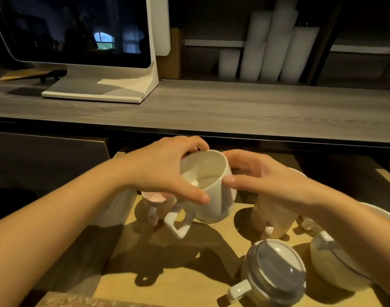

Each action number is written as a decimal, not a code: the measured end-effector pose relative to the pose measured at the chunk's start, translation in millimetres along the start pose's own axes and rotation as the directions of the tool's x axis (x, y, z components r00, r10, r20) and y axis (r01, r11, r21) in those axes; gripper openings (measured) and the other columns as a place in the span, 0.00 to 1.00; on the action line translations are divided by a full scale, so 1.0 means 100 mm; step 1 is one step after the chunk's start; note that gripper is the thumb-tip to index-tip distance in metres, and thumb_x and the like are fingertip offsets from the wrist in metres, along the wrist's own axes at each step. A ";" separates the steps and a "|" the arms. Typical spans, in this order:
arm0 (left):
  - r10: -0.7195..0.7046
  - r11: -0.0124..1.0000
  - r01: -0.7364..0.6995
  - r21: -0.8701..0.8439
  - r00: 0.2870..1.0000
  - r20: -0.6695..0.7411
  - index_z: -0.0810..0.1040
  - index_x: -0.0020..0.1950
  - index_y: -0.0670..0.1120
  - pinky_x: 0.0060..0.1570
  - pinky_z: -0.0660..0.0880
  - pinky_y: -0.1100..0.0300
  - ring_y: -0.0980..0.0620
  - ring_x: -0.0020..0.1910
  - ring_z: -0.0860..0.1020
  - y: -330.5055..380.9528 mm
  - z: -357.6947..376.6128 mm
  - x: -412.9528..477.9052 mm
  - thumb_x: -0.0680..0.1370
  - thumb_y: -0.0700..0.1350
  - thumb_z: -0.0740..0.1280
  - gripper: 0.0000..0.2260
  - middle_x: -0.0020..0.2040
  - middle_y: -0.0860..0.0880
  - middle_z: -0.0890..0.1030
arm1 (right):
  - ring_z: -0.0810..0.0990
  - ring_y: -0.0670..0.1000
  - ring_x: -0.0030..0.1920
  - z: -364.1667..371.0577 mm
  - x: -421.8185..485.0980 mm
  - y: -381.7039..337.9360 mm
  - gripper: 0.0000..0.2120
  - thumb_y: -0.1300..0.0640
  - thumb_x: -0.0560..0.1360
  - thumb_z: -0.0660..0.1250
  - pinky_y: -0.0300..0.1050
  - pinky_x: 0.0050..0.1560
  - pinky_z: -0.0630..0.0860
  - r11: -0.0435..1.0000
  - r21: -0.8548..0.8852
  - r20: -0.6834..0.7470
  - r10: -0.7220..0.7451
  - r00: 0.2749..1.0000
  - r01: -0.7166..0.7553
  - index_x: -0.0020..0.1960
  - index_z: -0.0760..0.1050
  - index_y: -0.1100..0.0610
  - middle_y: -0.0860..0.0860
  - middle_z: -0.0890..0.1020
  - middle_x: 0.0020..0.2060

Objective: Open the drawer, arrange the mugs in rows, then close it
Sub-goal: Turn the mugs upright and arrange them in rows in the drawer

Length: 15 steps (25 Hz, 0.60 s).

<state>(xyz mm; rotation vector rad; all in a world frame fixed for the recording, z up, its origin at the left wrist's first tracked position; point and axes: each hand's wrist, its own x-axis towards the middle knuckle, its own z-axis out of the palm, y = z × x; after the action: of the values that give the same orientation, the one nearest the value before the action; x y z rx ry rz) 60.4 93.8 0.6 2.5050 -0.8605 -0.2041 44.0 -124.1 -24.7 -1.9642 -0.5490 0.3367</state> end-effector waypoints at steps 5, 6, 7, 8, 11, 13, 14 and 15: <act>-0.136 0.882 0.099 0.461 0.989 0.048 0.65 0.64 0.56 0.51 0.76 0.54 0.56 0.50 0.73 0.16 0.03 -0.17 0.59 0.71 0.68 0.38 0.54 0.56 0.73 | 0.80 0.45 0.56 0.14 0.04 -0.13 0.20 0.43 0.73 0.61 0.45 0.57 0.78 0.989 -0.066 0.081 0.141 0.987 -0.136 0.63 0.73 0.46 0.45 0.81 0.56; -0.164 0.868 0.116 0.484 0.985 0.060 0.66 0.63 0.56 0.50 0.76 0.54 0.56 0.50 0.73 0.16 0.05 -0.22 0.59 0.72 0.67 0.38 0.53 0.56 0.74 | 0.81 0.47 0.55 0.19 0.07 -0.14 0.18 0.46 0.75 0.61 0.46 0.55 0.79 0.980 -0.118 0.096 0.169 0.981 -0.157 0.64 0.73 0.48 0.47 0.81 0.55; -0.194 0.849 0.133 0.511 0.979 0.068 0.67 0.63 0.55 0.50 0.76 0.54 0.56 0.49 0.74 0.14 0.07 -0.27 0.59 0.73 0.66 0.38 0.53 0.56 0.75 | 0.81 0.48 0.53 0.27 0.10 -0.15 0.17 0.49 0.76 0.61 0.45 0.53 0.80 0.969 -0.176 0.117 0.195 0.974 -0.173 0.64 0.73 0.50 0.48 0.81 0.55; -0.225 0.827 0.149 0.543 0.971 0.076 0.67 0.63 0.55 0.50 0.77 0.55 0.56 0.50 0.75 0.13 0.09 -0.32 0.59 0.74 0.64 0.38 0.53 0.56 0.76 | 0.82 0.48 0.52 0.35 0.14 -0.17 0.16 0.51 0.77 0.61 0.43 0.49 0.81 0.957 -0.222 0.137 0.220 0.966 -0.187 0.64 0.73 0.51 0.48 0.81 0.54; -0.297 0.790 0.179 0.587 0.949 0.110 0.65 0.65 0.56 0.47 0.74 0.61 0.58 0.47 0.73 0.08 0.17 -0.47 0.62 0.73 0.64 0.37 0.50 0.59 0.74 | 0.83 0.47 0.46 0.61 0.29 -0.13 0.15 0.55 0.77 0.62 0.38 0.40 0.81 0.939 -0.267 0.168 0.265 0.950 -0.215 0.64 0.73 0.53 0.50 0.81 0.50; -0.344 0.785 0.214 0.581 0.931 0.121 0.65 0.63 0.56 0.42 0.72 0.64 0.57 0.43 0.72 0.04 0.22 -0.54 0.62 0.72 0.66 0.35 0.45 0.60 0.71 | 0.83 0.47 0.44 0.74 0.39 -0.06 0.15 0.57 0.77 0.63 0.37 0.37 0.81 0.937 -0.251 0.180 0.291 0.939 -0.243 0.64 0.73 0.54 0.51 0.81 0.51; -0.370 0.772 0.233 0.591 0.921 0.120 0.66 0.62 0.55 0.41 0.73 0.63 0.56 0.43 0.72 0.00 0.25 -0.57 0.62 0.72 0.66 0.35 0.45 0.58 0.72 | 0.82 0.47 0.44 0.80 0.43 -0.03 0.16 0.57 0.77 0.63 0.37 0.36 0.81 0.936 -0.239 0.187 0.305 0.934 -0.258 0.65 0.73 0.54 0.51 0.81 0.51; -0.396 0.753 0.249 0.609 0.911 0.116 0.67 0.62 0.53 0.41 0.73 0.62 0.56 0.43 0.73 -0.05 0.27 -0.58 0.61 0.72 0.65 0.36 0.47 0.56 0.74 | 0.82 0.48 0.44 0.85 0.46 0.00 0.17 0.58 0.77 0.64 0.38 0.36 0.81 0.936 -0.232 0.198 0.313 0.929 -0.266 0.65 0.72 0.54 0.51 0.81 0.51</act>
<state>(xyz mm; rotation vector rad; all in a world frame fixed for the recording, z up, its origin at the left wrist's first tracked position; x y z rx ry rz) 9.3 122.2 -26.7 3.2721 -0.6229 -0.4207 43.9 -34.5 -62.0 -2.2239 -0.4506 0.7302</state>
